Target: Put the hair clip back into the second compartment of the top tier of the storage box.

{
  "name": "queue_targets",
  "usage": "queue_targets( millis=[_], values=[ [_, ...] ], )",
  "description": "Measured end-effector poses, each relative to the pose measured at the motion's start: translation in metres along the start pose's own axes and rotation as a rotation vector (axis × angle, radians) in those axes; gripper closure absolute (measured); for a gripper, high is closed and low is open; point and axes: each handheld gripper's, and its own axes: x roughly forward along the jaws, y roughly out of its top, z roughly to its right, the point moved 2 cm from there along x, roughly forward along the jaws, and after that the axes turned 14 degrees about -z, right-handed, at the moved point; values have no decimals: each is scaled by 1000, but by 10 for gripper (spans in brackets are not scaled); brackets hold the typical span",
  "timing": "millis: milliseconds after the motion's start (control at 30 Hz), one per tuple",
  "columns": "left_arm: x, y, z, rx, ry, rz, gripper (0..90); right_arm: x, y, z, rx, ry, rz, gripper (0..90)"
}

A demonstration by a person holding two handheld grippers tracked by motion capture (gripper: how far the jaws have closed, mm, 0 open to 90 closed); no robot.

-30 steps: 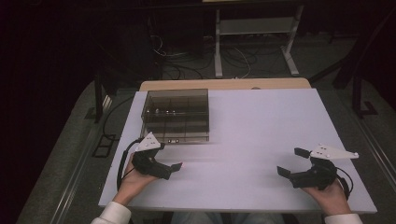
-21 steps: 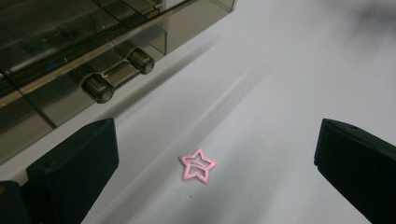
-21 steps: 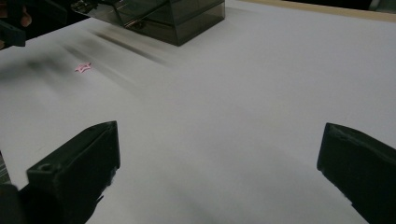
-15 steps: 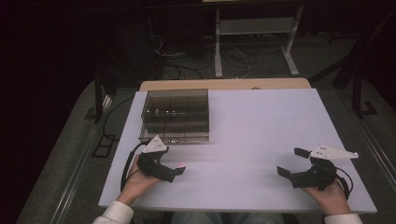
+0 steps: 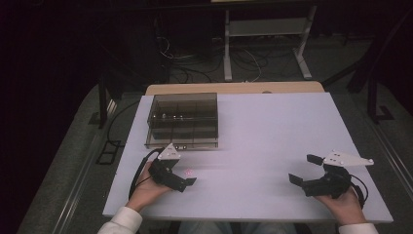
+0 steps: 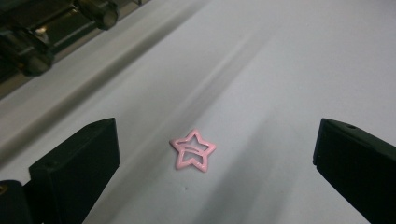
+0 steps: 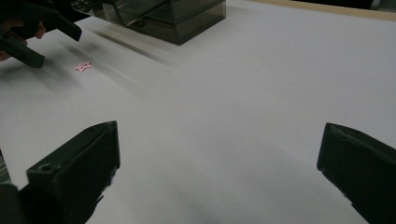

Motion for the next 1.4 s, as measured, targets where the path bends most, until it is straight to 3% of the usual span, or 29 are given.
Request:
queue_targets(
  millis=[300,467,633,767,1233,1400],
  values=[
    [6,0,-1,14,-5,-37,71,0,0,0,0,1,2,0],
    [10,0,-2,11,-39,-62,144,0,0,0,0,1,1,0],
    [11,0,-2,18,-41,-67,239,0,0,0,0,1,0,0],
    [12,-1,-3,17,-38,-69,330,0,0,0,0,2,1,0],
    [14,-1,-3,44,14,-68,523,1,0,0,-4,1,-3,0],
    [14,-3,-5,32,18,-60,585,1,0,0,-5,1,-4,0]
  ],
)
